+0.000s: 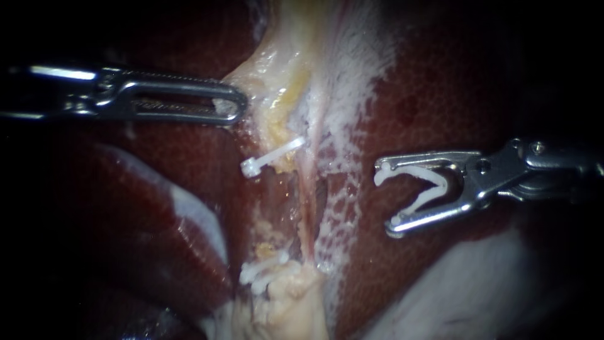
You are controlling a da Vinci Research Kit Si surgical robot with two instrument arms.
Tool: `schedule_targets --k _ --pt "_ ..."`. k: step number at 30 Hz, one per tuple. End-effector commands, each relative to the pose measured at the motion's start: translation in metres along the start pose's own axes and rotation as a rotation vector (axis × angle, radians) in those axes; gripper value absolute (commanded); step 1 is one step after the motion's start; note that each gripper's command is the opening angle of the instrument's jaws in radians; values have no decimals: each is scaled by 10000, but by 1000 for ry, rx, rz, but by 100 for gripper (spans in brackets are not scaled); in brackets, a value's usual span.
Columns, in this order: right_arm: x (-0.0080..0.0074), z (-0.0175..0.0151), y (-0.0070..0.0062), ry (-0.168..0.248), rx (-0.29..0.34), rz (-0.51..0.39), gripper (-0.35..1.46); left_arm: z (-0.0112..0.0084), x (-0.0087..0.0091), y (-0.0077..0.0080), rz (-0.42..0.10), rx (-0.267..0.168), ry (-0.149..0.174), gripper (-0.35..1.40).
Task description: Clipping first clip right tube
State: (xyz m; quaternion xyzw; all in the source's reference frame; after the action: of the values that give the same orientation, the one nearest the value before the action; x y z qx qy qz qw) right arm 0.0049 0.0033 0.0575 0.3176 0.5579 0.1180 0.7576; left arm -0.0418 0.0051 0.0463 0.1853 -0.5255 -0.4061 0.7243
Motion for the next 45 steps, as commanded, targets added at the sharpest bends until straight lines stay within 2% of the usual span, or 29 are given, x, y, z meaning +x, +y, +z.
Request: schedule_targets --k 1,11,17,24,28,34,45 --pt "0 0 0 0 0 0 53 0 0 0 0 0 0 -35" --pt "-6 4 -2 -7 -1 -4 53 -1 -1 -2 -1 0 0 -35" --pt "-15 17 -3 -33 -8 -18 53 -11 -15 -8 -8 5 2 -35" --pt "-33 41 -3 -36 -13 10 53 -23 -28 -19 -15 7 7 -35" --pt "-39 54 1 -41 8 18 53 -29 -34 -28 -18 11 2 -35" --pt "-39 70 4 -45 22 34 53 -36 -43 -41 -28 15 -5 -35" --pt "-44 95 8 -62 82 49 51 -38 -43 -45 -28 15 -5 -35"
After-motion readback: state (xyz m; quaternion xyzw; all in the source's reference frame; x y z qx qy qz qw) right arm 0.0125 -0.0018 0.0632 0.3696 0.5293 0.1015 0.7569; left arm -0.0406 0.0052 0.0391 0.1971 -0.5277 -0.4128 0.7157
